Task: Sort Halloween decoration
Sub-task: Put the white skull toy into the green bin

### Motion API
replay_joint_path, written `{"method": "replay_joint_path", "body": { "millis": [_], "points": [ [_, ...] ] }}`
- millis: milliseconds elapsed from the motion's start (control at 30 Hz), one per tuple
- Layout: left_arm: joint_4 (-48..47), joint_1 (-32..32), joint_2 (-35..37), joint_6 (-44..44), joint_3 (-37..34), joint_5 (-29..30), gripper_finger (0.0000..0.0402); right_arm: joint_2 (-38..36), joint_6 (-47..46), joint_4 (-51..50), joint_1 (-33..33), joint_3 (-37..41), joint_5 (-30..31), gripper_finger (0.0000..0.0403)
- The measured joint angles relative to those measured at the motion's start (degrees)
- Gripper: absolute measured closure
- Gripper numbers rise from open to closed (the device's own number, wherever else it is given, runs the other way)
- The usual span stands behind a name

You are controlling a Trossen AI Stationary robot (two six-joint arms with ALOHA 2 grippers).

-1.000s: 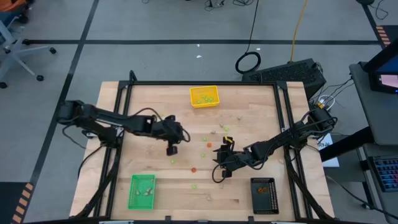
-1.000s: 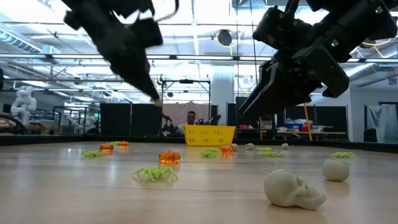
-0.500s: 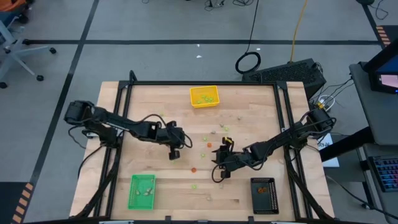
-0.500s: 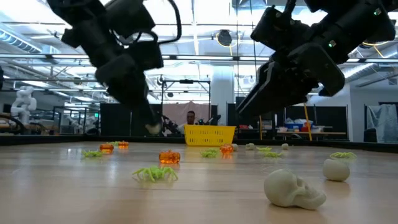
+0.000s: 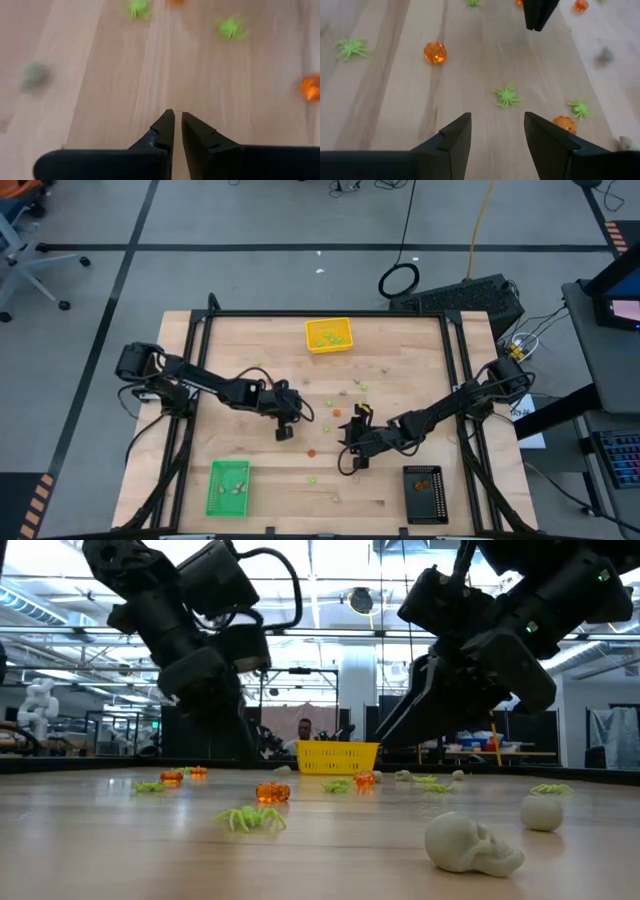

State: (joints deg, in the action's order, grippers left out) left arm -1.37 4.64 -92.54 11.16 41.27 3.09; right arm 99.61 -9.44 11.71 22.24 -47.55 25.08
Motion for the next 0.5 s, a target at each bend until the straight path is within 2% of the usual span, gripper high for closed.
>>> {"method": "replay_joint_path", "body": {
  "millis": [133, 333, 500],
  "points": [
    [0.4, 0.0, 1.9, 0.0, 0.2, 2.2, 0.0368, 0.0, 0.3, 0.1, 0.0, 0.0, 0.2, 0.0234],
    [-0.7, -1.2, 2.6, -0.9, 0.1, 14.1, 0.0368, 0.0, 0.8, 0.4, -0.4, 0.0, 2.4, 0.0234],
    [-0.8, -4.8, 2.6, 1.4, 0.1, 15.1, 0.0361, 0.0, -0.6, 0.5, -1.6, 0.0, 7.8, 0.0234]
  ]
}}
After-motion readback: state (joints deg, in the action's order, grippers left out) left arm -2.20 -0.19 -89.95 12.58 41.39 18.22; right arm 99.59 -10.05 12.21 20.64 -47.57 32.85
